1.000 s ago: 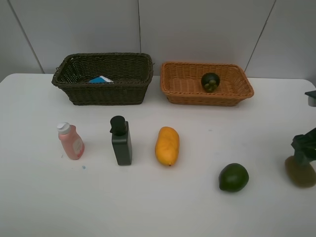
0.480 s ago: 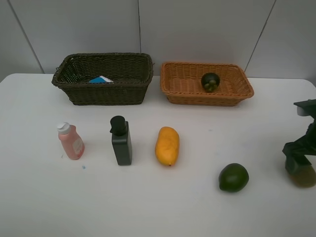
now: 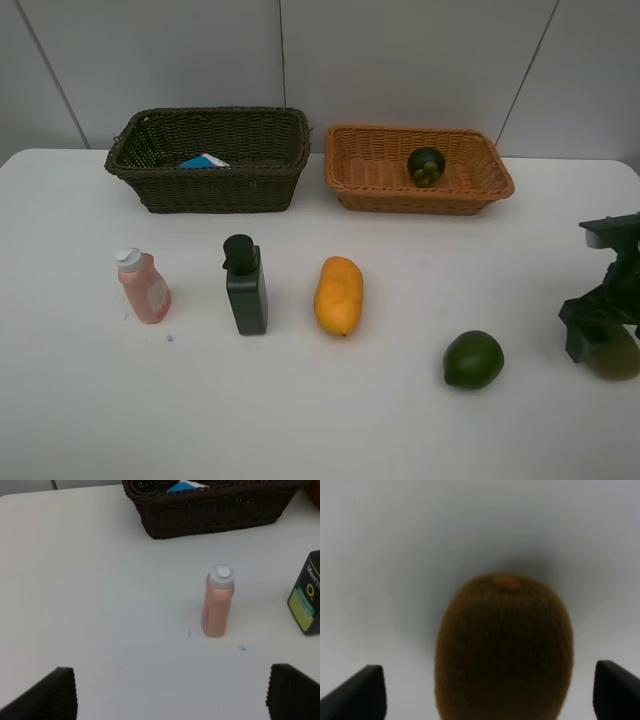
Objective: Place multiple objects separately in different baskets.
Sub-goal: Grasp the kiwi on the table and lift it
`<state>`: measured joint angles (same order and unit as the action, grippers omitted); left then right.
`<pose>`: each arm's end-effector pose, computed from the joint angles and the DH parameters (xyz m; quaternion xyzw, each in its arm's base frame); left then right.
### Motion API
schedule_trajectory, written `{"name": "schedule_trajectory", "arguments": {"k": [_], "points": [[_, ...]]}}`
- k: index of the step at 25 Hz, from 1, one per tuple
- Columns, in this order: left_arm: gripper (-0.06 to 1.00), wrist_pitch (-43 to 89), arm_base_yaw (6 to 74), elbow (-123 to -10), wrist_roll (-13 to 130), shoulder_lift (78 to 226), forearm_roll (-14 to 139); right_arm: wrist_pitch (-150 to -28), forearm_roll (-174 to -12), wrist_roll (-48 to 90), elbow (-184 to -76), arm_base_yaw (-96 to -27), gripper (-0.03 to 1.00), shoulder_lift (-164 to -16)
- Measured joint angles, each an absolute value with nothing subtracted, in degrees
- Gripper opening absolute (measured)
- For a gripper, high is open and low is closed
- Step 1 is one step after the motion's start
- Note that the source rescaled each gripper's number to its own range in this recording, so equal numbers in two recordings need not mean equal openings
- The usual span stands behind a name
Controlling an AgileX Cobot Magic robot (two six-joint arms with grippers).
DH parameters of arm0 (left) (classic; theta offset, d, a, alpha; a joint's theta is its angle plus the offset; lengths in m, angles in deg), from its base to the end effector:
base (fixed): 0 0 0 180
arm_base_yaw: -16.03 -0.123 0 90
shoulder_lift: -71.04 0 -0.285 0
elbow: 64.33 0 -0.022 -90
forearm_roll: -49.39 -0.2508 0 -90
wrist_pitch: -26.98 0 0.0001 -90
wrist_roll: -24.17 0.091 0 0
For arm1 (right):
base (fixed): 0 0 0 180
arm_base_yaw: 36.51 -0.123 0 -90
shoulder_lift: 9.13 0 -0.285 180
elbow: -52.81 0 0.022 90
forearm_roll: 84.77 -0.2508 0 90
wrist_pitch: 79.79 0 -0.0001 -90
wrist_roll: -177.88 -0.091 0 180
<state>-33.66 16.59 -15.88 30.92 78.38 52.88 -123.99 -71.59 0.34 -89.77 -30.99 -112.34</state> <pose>-0.0063 -0.0048 0.2781 0.0554 0.8478 -0.0020 0.5274 0.2323 -0.0370 0.1309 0.0590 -0.9944 0.0734 0.0471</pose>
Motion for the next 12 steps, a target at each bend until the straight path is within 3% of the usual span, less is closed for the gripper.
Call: {"name": "schedule_trajectory", "arguments": {"k": [12], "points": [[1.00,-33.66,16.59,-15.88,30.92,78.38,52.88,-123.86,-71.89,0.34,-89.77,-30.99,0.99,-115.98]]}}
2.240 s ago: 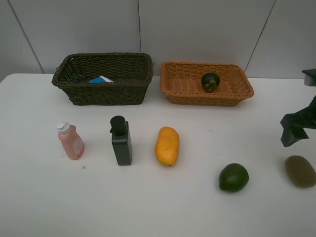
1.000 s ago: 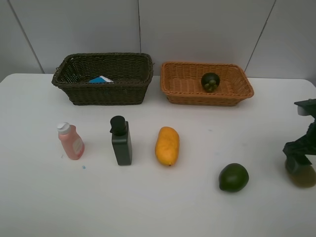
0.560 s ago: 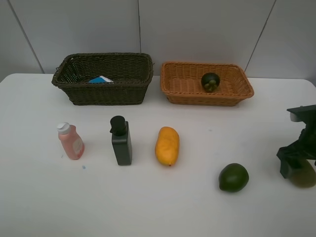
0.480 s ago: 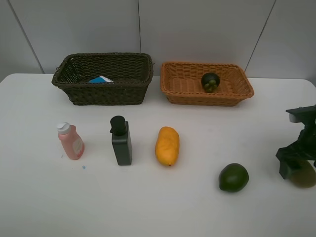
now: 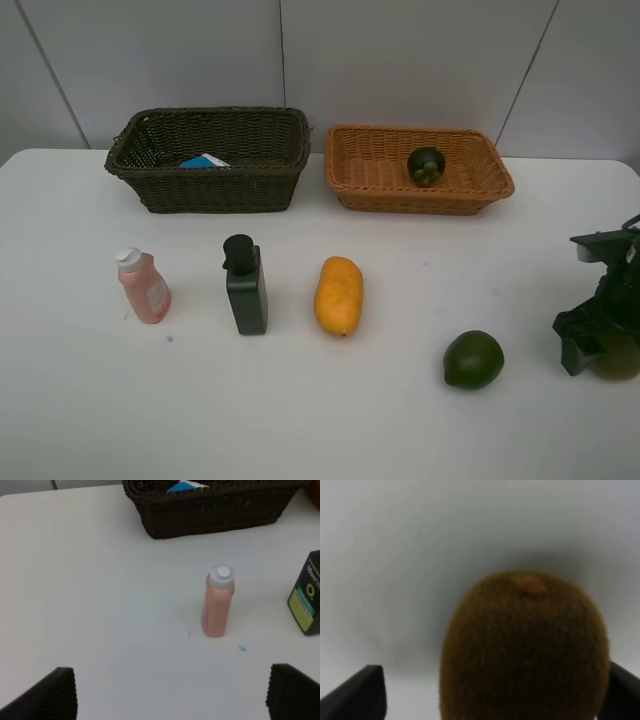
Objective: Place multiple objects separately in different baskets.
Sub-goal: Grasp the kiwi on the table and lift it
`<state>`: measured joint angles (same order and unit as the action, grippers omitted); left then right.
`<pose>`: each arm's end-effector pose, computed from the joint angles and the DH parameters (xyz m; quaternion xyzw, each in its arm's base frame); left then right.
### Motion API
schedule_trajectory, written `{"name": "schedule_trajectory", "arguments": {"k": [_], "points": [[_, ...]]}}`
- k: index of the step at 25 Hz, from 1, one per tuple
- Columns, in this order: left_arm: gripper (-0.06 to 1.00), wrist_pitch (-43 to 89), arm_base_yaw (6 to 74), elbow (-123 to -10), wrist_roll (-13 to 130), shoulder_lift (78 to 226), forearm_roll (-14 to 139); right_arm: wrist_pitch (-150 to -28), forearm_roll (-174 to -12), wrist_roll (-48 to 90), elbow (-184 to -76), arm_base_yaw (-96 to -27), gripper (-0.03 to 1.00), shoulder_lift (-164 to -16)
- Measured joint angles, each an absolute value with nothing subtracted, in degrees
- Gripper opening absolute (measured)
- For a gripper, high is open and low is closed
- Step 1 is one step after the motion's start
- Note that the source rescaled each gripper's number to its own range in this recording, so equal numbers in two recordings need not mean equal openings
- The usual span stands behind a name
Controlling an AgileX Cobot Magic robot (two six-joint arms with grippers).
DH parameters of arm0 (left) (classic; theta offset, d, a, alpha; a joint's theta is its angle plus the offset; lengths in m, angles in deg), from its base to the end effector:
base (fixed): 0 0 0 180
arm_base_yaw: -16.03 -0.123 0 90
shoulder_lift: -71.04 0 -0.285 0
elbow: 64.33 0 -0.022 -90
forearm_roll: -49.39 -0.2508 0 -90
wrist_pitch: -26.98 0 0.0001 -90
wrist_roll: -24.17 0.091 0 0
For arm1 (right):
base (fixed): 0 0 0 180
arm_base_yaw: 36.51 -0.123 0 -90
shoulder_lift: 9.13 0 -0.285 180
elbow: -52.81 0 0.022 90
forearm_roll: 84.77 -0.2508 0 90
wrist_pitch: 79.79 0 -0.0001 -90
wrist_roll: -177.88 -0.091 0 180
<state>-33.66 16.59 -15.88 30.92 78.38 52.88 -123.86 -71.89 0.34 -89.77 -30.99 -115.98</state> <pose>-0.0063 -0.0048 0.2781 0.0554 0.8478 -0.0020 0.5274 0.2325 -0.0367 0.1159 0.0596 -0.9930 0.0667 0.0771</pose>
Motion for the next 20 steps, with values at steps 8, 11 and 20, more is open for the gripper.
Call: {"name": "schedule_trajectory", "arguments": {"k": [8,11,20], "points": [[1.00,-33.66,16.59,-15.88,30.92,78.38,52.88,-123.98,-71.83,0.34,-89.77,-30.99,0.57,-116.05],[1.00,-33.66,16.59,-15.88,30.92,78.38,52.88,-124.58,-71.83,0.34,-89.77,-30.99,0.57,-116.05],[1.00,-33.66,16.59,-15.88,30.92,78.38,52.88,-125.14,-71.83,0.34,-89.77,-30.99,0.57,-116.05]]}}
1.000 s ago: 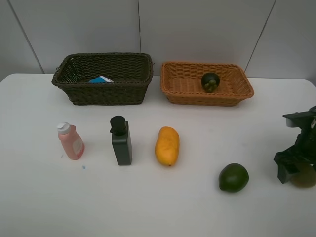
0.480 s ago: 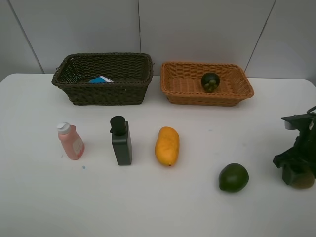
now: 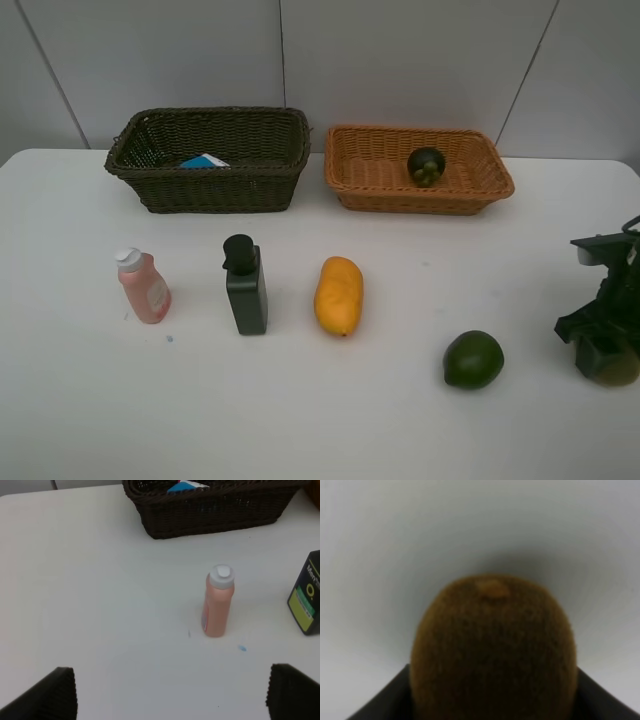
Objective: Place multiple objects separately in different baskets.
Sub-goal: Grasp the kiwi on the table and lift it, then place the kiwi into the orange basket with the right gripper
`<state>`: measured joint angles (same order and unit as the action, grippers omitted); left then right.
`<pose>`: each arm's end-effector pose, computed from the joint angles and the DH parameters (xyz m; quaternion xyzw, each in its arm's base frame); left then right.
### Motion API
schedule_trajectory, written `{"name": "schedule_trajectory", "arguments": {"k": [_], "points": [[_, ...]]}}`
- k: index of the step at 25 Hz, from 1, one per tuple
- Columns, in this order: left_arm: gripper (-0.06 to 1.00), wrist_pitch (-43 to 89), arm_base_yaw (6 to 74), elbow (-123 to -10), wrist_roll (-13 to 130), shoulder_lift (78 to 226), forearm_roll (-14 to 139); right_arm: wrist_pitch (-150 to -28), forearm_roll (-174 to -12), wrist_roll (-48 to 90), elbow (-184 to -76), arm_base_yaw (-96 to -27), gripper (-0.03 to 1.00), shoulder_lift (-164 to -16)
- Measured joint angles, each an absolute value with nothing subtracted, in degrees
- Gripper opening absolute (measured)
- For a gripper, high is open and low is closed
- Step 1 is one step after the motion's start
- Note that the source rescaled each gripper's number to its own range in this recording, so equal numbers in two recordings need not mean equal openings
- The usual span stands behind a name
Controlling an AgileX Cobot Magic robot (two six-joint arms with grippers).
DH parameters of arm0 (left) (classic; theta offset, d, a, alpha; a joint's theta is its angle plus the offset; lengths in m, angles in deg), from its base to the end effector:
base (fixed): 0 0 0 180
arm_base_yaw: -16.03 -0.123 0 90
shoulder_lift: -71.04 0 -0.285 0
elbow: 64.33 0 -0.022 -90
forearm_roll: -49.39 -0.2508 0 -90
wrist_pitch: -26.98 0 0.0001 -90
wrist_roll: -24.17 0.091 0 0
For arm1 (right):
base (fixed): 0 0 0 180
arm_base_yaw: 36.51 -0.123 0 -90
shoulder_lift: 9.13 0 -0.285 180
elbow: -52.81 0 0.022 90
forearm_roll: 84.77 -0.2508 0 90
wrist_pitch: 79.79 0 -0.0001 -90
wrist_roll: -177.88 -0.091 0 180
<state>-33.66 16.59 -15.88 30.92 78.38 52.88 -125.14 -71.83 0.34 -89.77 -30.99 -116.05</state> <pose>-0.0063 -0.0048 0.2781 0.0554 0.8478 -0.0020 0.5274 0.2305 -0.0369 0.1160 0.0592 -0.9920 0.0672 0.0888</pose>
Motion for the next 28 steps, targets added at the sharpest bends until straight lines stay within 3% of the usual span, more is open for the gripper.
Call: {"name": "schedule_trajectory", "arguments": {"k": [20,28], "points": [[1.00,-33.66,16.59,-15.88,30.92,78.38,52.88,-125.22,-71.77,0.34,-89.93,-30.99,0.57,-108.67],[1.00,-33.66,16.59,-15.88,30.92,78.38,52.88,-125.48,-72.96,0.34,-97.98,-30.99,0.57,-104.99]]}}
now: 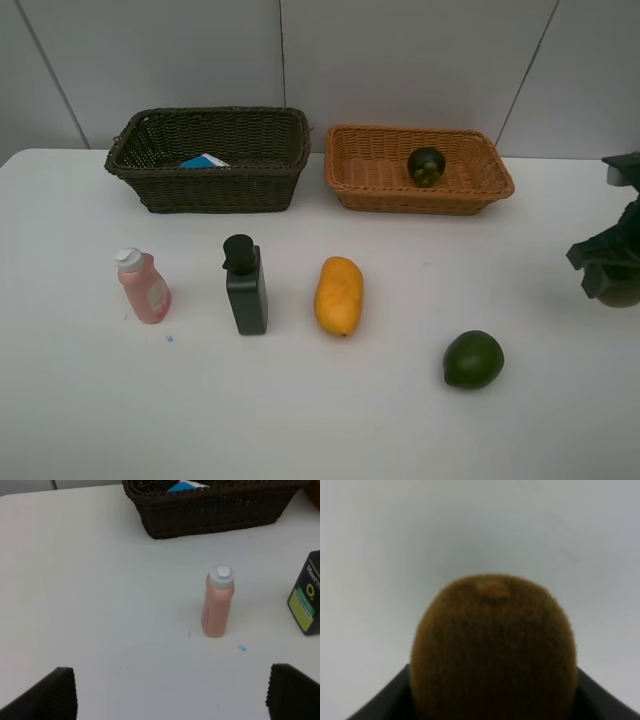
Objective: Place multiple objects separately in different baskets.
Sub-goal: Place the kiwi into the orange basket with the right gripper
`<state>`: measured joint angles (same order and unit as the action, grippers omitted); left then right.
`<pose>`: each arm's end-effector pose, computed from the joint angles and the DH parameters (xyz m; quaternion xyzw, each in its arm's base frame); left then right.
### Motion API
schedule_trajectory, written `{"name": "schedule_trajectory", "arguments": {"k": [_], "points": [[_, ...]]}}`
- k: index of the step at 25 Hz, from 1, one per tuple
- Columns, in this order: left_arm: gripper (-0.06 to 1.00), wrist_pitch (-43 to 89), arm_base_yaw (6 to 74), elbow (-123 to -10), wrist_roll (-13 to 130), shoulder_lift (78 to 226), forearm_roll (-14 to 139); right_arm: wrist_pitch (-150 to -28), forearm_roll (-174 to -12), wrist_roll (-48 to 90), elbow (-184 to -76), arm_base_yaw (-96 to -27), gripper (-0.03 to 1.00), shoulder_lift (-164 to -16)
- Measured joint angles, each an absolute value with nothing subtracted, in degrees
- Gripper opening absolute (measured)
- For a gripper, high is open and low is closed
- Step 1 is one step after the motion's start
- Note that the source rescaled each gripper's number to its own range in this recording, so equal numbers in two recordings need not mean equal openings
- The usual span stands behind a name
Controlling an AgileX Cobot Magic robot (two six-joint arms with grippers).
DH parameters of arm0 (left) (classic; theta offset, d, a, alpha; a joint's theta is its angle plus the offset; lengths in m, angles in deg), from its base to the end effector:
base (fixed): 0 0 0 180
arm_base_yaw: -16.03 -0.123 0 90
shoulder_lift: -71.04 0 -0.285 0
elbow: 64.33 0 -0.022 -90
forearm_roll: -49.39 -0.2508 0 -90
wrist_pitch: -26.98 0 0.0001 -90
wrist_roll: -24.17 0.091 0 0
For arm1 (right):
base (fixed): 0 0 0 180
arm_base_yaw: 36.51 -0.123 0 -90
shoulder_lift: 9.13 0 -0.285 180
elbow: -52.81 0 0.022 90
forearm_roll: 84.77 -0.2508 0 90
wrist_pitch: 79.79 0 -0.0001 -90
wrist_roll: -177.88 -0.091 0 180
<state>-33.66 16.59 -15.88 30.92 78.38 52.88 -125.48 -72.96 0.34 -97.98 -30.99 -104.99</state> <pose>-0.0063 -0.0048 0.2781 0.0554 0.8478 -0.0020 0.5274 0.2598 -0.0385 0.1917 -0.0392 0.9929 -0.0845 0.0744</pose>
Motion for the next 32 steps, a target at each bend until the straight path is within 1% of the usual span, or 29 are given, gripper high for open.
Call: {"name": "schedule_trajectory", "arguments": {"k": [4,11,21,26,32], "points": [[1.00,-33.66,16.59,-15.88,30.92,78.38,52.88,-124.22,-73.10,1.24,-102.64,-32.31,0.57,-104.99],[1.00,-33.66,16.59,-15.88,30.92,78.38,52.88,-118.67,-73.22,3.68,-111.02,-36.70,0.57,-106.56],[1.00,-33.66,16.59,-15.88,30.92,78.38,52.88,-108.19,-76.08,3.78,-122.07,-44.35,0.57,-117.81],[1.00,-33.66,16.59,-15.88,30.92,78.38,52.88,-105.74,-76.53,3.78,-126.45,-44.94,0.57,-123.84],[1.00,-33.66,16.59,-15.88,30.92,78.38,52.88,-102.57,-76.53,3.78,-129.03,-44.94,0.57,-129.72]]}}
